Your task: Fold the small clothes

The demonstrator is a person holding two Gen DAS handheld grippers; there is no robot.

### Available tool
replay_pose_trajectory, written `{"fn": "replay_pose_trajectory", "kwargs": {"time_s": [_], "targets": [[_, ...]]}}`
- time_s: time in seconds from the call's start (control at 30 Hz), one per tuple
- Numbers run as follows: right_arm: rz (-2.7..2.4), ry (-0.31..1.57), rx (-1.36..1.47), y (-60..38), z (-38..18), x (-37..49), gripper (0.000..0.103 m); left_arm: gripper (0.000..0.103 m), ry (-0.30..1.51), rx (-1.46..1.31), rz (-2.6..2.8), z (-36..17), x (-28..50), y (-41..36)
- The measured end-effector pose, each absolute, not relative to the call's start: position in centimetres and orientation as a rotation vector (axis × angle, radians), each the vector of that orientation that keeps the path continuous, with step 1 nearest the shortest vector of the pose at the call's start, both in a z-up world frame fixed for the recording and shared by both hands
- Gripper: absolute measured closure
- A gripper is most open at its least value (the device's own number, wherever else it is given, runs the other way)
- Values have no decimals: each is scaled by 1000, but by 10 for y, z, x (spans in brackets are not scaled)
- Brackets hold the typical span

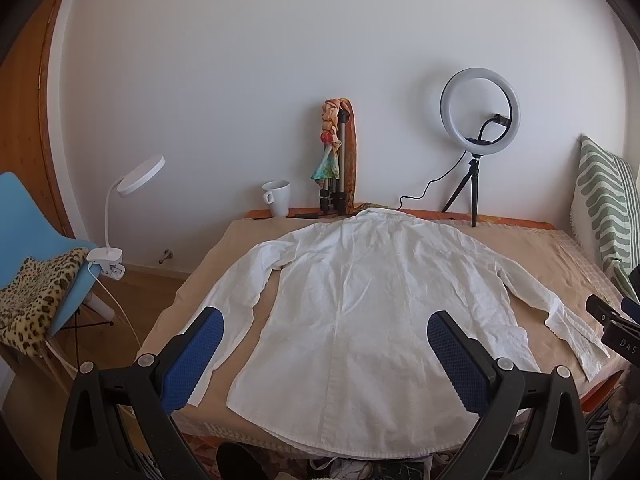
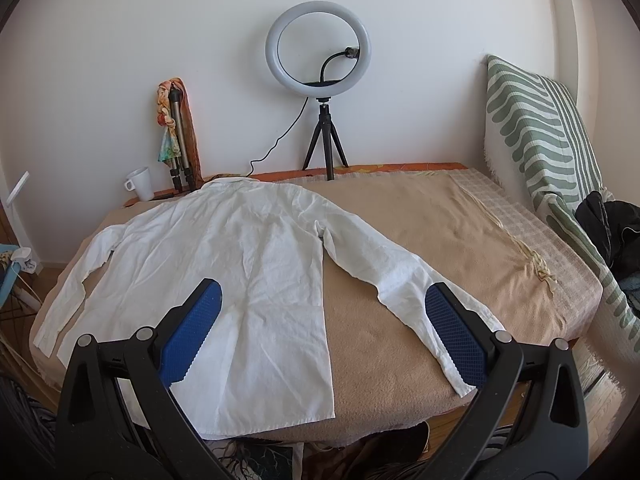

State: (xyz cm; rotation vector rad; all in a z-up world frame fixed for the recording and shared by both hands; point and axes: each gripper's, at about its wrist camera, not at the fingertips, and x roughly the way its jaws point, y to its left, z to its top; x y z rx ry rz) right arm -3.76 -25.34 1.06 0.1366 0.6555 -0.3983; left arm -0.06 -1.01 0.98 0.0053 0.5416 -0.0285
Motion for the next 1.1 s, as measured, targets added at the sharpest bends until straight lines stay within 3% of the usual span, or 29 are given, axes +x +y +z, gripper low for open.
{"fn": "replay_pose_trajectory", "kwargs": {"time_s": [1.1], "targets": [[-393, 659, 138, -253, 6, -36, 0, 0, 531, 1, -27, 13, 3, -13]]}}
